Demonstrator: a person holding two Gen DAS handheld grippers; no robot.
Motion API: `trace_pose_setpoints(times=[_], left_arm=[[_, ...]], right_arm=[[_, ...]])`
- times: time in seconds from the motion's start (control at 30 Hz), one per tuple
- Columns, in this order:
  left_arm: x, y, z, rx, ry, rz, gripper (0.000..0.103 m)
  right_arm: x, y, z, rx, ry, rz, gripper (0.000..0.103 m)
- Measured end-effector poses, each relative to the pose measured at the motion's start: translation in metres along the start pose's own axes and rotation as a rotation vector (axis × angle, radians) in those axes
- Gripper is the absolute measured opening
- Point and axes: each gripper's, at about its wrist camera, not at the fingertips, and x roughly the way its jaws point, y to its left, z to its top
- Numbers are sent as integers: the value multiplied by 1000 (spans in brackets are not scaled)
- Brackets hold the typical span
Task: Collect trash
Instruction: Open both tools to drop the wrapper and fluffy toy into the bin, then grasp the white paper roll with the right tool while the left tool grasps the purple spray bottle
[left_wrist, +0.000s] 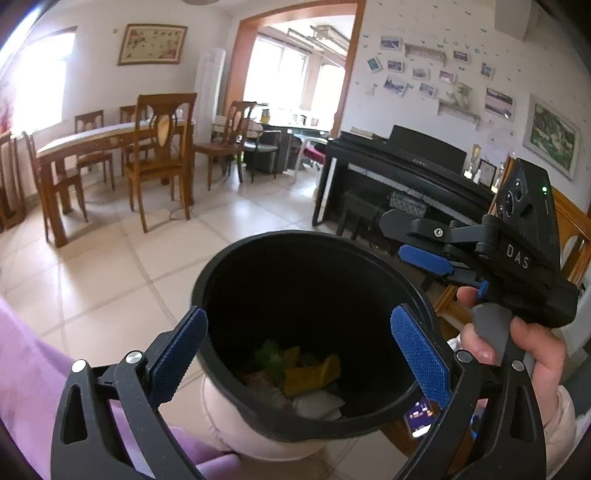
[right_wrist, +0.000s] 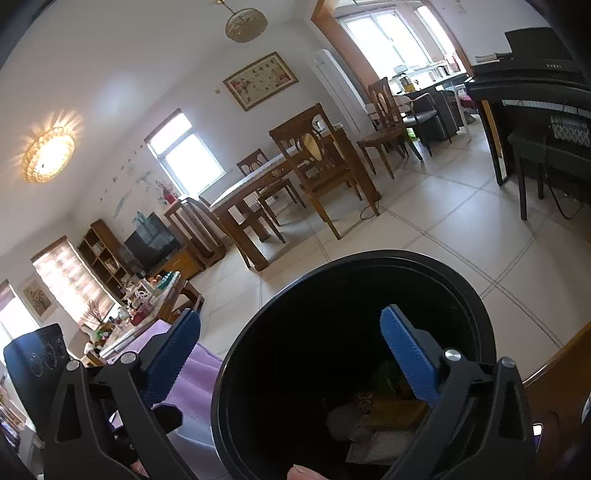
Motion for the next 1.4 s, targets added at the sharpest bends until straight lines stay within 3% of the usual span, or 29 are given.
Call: trace_pose_setpoints(times=[0.23,0.43,0.63,0.83,1.0,1.1,1.2,1.23,1.4], left_arm=[[-40,25,-14,-51,-14,30,98],[-100,57,-34,-104,-65,85,98],[-185,106,-62,-174,-134,204,98],[-280,165,-107,-245,-177,375,98],[-353,218,-149,-272,-107,550,98],[-377,242,-167,-285,-30,603,98],[-391,264,-185,-286,67,631,96],[-391,268,-189,-292,92,639,90],[-387,290,-197,-346,199,576,73]], right_arm=[[3,24,-5,-74,41,-5,98],[11,58,-17,-152,100,12,98],[27,104,-39,-245,176,51,98],[48,162,-67,-336,259,122,98],[69,219,-98,-431,339,204,98],[82,248,-116,-489,378,239,98],[102,281,-133,-567,420,264,98],[110,291,-138,-606,435,265,98],[149,332,-162,-801,486,237,93]])
